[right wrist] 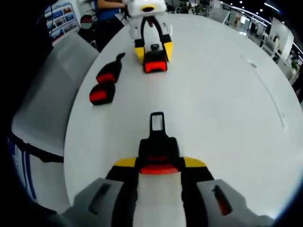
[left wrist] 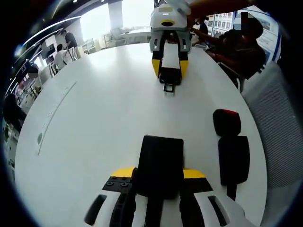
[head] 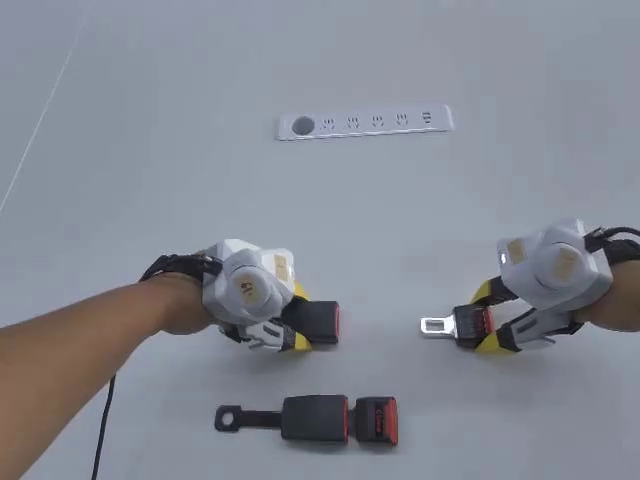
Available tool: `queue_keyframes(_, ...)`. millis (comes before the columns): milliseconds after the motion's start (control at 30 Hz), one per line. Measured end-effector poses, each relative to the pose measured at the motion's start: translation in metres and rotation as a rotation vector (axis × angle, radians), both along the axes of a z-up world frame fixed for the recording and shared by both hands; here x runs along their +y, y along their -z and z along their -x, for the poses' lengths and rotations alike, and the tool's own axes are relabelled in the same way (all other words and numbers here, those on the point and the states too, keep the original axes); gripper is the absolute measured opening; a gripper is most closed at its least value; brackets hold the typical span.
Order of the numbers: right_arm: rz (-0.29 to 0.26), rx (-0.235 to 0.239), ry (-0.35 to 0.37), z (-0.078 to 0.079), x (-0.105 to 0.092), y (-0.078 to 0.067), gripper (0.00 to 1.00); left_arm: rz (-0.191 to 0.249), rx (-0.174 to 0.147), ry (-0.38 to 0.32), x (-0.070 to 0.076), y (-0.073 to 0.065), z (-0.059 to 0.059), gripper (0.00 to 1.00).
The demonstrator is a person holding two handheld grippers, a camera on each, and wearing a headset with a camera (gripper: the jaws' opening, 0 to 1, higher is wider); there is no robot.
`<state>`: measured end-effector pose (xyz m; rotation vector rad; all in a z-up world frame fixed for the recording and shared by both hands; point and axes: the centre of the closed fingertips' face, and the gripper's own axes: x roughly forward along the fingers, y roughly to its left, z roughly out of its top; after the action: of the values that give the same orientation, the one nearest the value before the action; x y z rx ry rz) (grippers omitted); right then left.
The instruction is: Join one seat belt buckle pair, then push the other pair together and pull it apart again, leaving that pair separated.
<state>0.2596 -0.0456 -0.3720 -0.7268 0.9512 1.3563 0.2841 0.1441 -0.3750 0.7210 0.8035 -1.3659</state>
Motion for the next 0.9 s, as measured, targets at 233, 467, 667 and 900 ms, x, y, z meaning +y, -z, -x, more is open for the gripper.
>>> queue_keyframes(233, -0.014, -0.003, -0.013, 0.0, 0.023, 0.001, 0.35, -0.001, 0.003, -0.004, 0.001, 0.0, 0.0, 0.36)
queue_keyframes(467, -0.005, -0.004, -0.028, -0.009, 0.039, 0.001, 0.35, 0.001, 0.007, -0.005, 0.001, 0.0, 0.0, 0.36)
queue_keyframes(667, -0.011, -0.011, -0.032, -0.013, 0.051, 0.001, 0.35, 0.0, 0.007, -0.006, 0.001, 0.001, 0.0, 0.36)
queue_keyframes(900, -0.042, -0.018, -0.027, -0.013, 0.069, 0.001, 0.35, -0.001, 0.007, -0.006, 0.0, 0.0, 0.0, 0.36)
